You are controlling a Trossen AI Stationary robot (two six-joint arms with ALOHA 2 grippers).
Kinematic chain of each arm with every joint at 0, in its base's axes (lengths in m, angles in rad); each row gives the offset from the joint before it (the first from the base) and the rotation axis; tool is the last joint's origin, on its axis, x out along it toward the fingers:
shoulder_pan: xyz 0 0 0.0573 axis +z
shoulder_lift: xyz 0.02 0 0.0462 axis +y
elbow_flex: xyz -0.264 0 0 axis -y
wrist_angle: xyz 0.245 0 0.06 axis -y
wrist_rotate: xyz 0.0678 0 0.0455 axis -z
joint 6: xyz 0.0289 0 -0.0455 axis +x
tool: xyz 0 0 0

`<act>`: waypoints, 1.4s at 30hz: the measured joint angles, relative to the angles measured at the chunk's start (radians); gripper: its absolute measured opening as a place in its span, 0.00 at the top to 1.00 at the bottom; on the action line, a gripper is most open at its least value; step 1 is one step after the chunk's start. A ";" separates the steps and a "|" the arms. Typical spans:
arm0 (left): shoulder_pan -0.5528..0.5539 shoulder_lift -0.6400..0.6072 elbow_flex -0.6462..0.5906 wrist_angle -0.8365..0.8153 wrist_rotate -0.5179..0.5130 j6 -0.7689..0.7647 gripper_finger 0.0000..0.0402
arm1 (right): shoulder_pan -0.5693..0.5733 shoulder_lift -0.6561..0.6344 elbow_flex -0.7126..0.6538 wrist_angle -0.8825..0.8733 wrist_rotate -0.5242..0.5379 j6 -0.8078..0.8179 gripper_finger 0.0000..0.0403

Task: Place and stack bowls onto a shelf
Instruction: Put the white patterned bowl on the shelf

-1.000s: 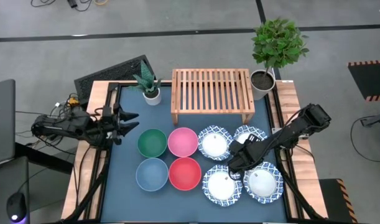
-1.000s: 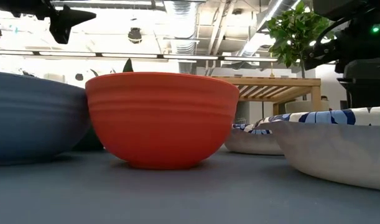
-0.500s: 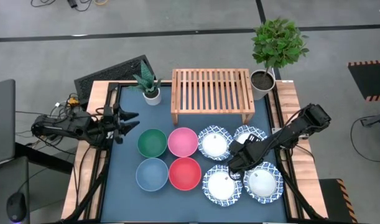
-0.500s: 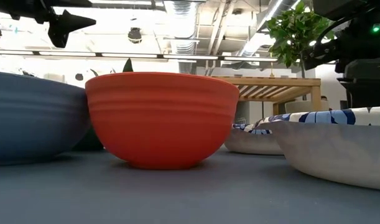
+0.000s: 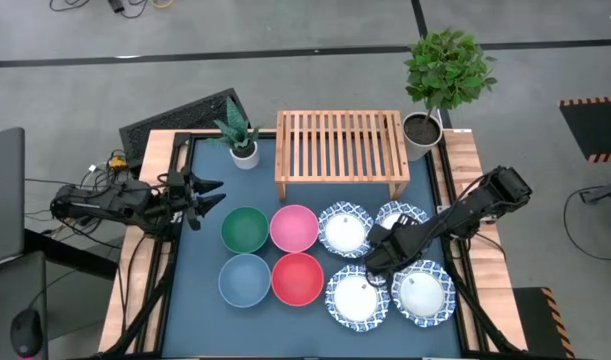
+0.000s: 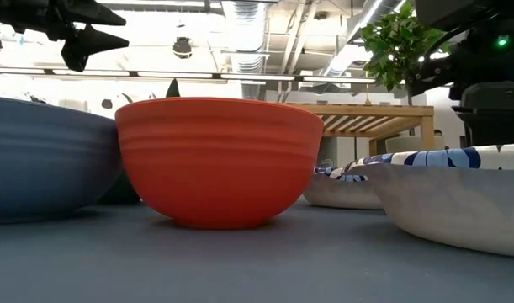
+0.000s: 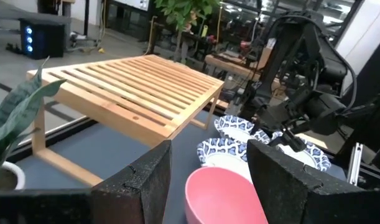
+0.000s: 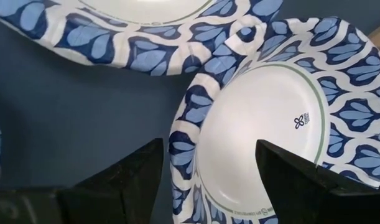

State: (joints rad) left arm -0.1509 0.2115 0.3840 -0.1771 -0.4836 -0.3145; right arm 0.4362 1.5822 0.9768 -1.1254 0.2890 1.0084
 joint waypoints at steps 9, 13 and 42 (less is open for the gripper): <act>0.000 0.000 0.000 0.011 -0.010 0.006 0.52 | 0.000 0.000 0.000 -0.007 -0.003 -0.010 0.30; 0.000 0.000 0.000 0.011 -0.012 0.007 0.52 | 0.000 0.000 0.000 0.004 -0.004 0.017 0.30; 0.000 0.000 0.000 -0.012 -0.064 0.008 0.52 | 0.002 0.089 0.000 -0.085 -0.034 0.014 0.80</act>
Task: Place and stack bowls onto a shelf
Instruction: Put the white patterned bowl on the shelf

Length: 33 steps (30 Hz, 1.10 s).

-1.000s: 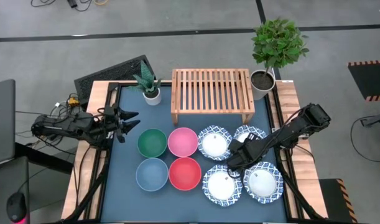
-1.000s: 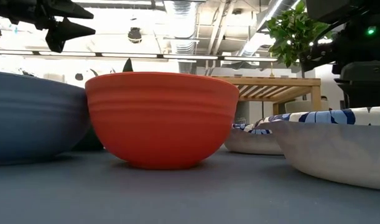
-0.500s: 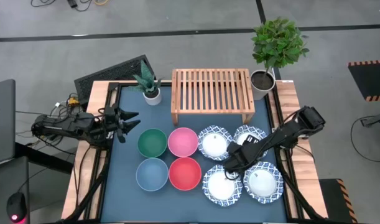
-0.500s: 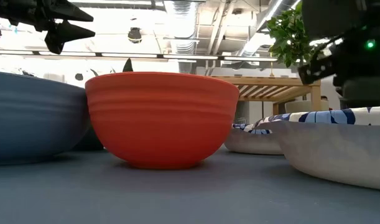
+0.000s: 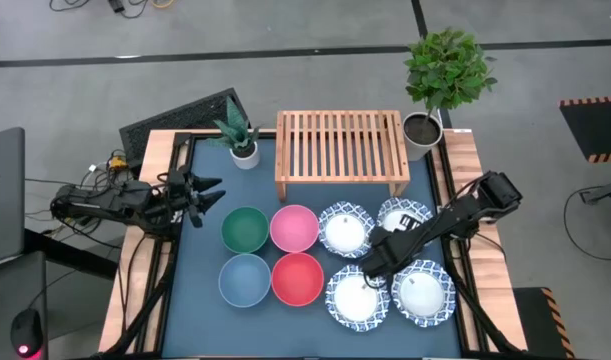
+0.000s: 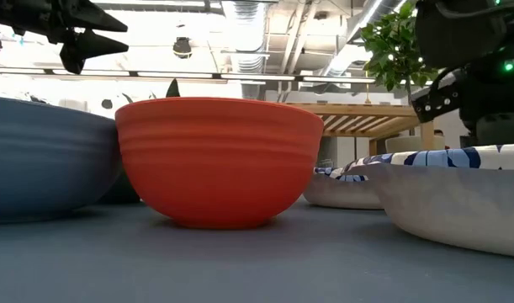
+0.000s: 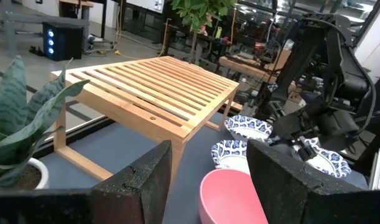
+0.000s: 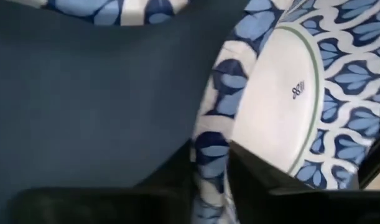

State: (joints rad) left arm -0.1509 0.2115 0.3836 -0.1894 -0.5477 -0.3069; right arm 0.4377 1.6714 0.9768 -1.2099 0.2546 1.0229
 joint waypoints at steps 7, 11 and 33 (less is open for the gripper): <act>0.000 0.000 0.000 0.000 -0.007 -0.001 0.52 | 0.000 -0.105 0.000 -0.017 -0.020 -0.001 0.94; 0.000 0.000 0.000 0.000 -0.007 -0.001 0.52 | 0.000 -0.180 0.001 -0.019 -0.051 -0.002 0.91; 0.000 0.000 0.000 -0.008 -0.014 -0.003 0.52 | 0.026 -0.430 0.645 0.118 0.169 -0.495 0.94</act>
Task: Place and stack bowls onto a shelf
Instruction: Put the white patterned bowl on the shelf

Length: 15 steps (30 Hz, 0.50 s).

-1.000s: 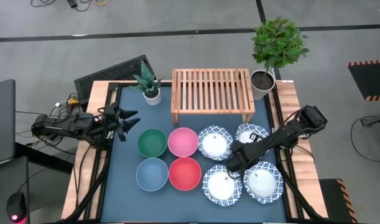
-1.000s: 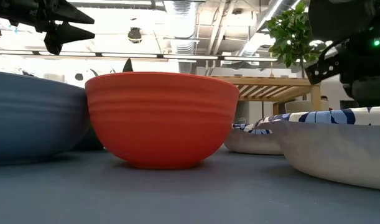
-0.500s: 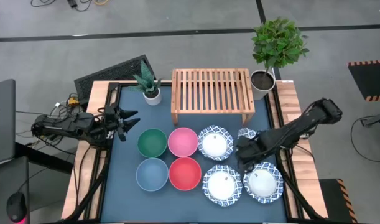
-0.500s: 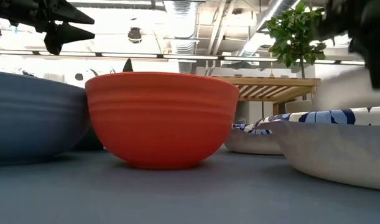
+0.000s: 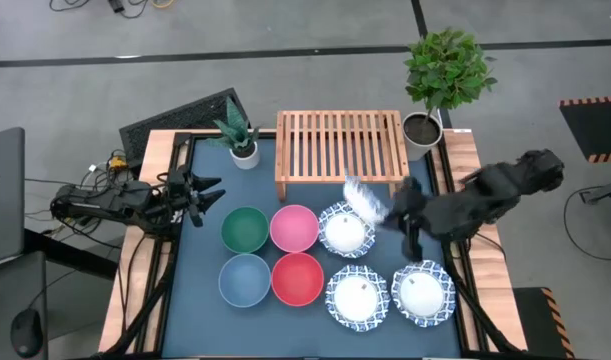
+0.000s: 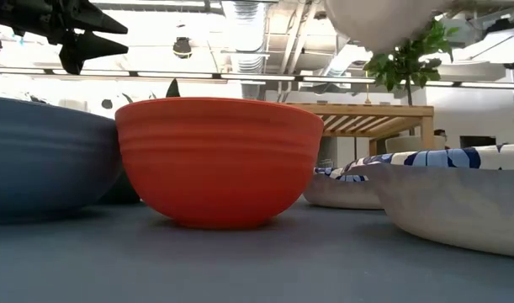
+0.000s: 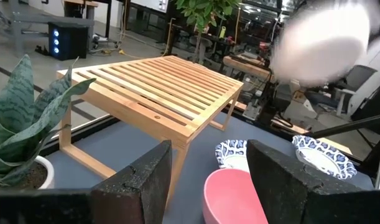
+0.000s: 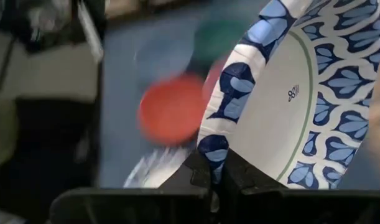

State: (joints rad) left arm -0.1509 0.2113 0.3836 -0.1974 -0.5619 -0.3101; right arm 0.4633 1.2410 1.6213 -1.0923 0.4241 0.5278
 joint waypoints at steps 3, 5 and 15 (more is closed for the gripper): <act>0.000 0.000 0.000 -0.001 0.000 0.000 0.52 | -0.034 0.005 0.082 -0.004 0.182 -0.154 0.94; 0.000 0.000 0.000 -0.002 0.000 0.000 0.52 | -0.073 0.010 0.106 -0.001 0.251 -0.262 0.94; 0.000 0.000 0.000 -0.030 -0.002 -0.001 0.52 | -0.351 0.179 0.111 0.172 0.233 -0.824 0.94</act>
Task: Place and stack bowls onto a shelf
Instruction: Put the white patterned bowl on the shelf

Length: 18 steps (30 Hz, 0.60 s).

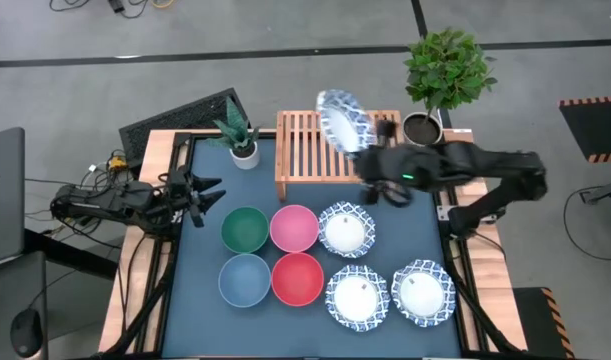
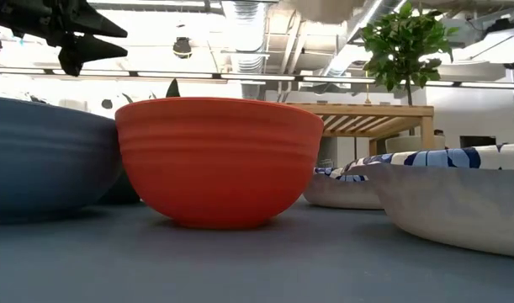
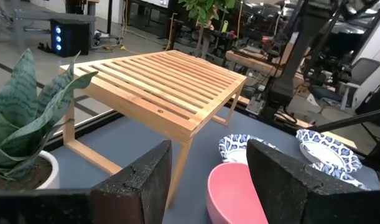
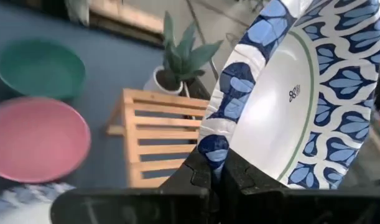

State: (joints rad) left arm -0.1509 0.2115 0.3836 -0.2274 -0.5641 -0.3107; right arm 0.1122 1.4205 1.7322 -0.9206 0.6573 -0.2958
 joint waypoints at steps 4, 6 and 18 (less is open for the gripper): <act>0.000 0.000 0.000 -0.005 -0.001 0.000 0.52 | -0.095 0.108 -0.001 0.003 -0.108 -0.134 0.94; 0.000 0.000 0.000 -0.008 -0.001 0.000 0.52 | -0.137 0.159 -0.001 0.002 -0.141 -0.171 0.94; 0.000 0.000 0.000 -0.039 -0.001 0.000 0.52 | -0.290 0.348 0.000 0.050 -0.215 -0.330 0.94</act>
State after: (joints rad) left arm -0.1508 0.2111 0.3836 -0.2668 -0.5652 -0.3107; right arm -0.1781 1.7688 1.7321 -0.8710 0.4420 -0.6254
